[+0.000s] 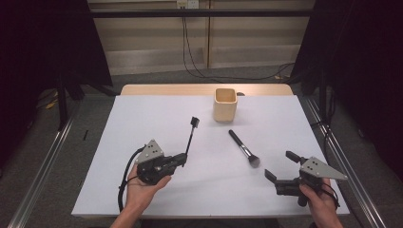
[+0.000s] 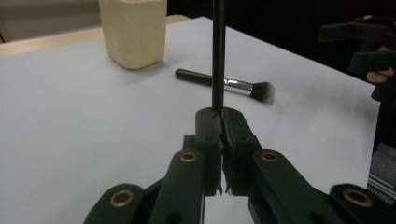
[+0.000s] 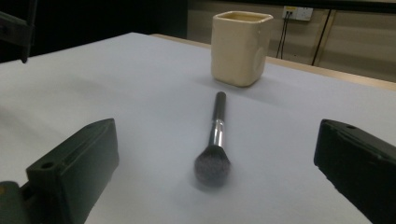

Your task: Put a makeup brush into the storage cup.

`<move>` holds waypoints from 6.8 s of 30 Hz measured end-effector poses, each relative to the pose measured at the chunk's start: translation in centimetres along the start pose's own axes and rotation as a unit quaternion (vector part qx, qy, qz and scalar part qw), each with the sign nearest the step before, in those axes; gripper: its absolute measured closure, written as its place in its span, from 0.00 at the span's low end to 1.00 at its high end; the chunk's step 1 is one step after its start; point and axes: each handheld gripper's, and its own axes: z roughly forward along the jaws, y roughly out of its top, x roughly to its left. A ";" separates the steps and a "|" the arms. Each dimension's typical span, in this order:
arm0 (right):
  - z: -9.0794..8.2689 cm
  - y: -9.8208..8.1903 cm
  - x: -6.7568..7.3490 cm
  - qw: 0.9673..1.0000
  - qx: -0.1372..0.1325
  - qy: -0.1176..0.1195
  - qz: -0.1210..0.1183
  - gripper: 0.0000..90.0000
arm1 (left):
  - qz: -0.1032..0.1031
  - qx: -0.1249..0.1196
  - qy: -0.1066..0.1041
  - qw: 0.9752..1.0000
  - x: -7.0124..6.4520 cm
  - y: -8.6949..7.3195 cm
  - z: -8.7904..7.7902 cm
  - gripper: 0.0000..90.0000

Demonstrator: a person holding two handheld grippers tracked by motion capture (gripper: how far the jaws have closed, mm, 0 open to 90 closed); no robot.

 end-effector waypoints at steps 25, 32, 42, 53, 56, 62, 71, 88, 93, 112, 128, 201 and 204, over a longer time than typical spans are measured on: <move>3.5 3.2 4.0 0.992 -0.016 0.128 0.011 0.02 | 0.017 -0.015 -0.017 1.000 -1.4 0.2 0.9 0.96; 5.2 4.2 4.9 0.988 -0.021 0.151 0.005 0.01 | 0.021 -0.010 -0.024 0.999 -1.8 0.3 1.5 0.96; 7.7 6.3 6.7 0.980 -0.018 0.196 -0.011 0.01 | 0.019 -0.013 -0.033 0.999 -2.3 0.0 1.5 0.96; 10.0 7.6 8.2 0.975 -0.008 0.224 -0.002 0.06 | 0.026 -0.001 -0.040 0.999 -2.9 -0.4 2.3 0.96; 10.5 7.6 8.3 0.972 -0.003 0.233 0.001 0.14 | 0.028 0.000 -0.043 0.999 -3.0 -0.3 2.4 0.96; 11.3 7.7 8.6 0.973 0.004 0.231 -0.006 0.24 | 0.034 0.001 -0.038 0.999 -3.0 -0.3 2.5 0.96; 12.2 8.0 8.5 0.970 0.006 0.243 0.003 0.63 | 0.036 0.008 -0.038 0.999 -3.0 -0.4 2.6 0.96; 12.3 7.7 8.7 0.964 0.004 0.264 0.040 0.90 | 0.040 0.014 -0.033 0.999 -3.2 -0.8 2.7 0.96; 12.3 7.7 8.6 0.960 0.011 0.273 0.054 0.93 | 0.046 0.013 -0.034 0.998 -3.3 -0.9 2.8 0.96; 12.0 7.8 8.2 0.959 0.007 0.274 0.065 0.95 | 0.032 0.018 -0.023 0.999 -2.8 -1.1 3.0 0.76; 11.3 7.8 6.9 0.965 0.000 0.252 0.066 0.95 | -0.001 0.013 0.027 1.000 -1.3 -0.8 2.0 0.24; 16.4 15.4 -2.5 0.995 -0.021 0.091 0.036 0.95 | -0.011 -0.108 0.184 0.977 4.3 -5.0 -8.5 0.02; 16.8 15.9 -2.7 0.996 -0.023 0.084 0.032 0.95 | -0.009 -0.104 0.183 0.978 4.3 -5.0 -8.4 0.02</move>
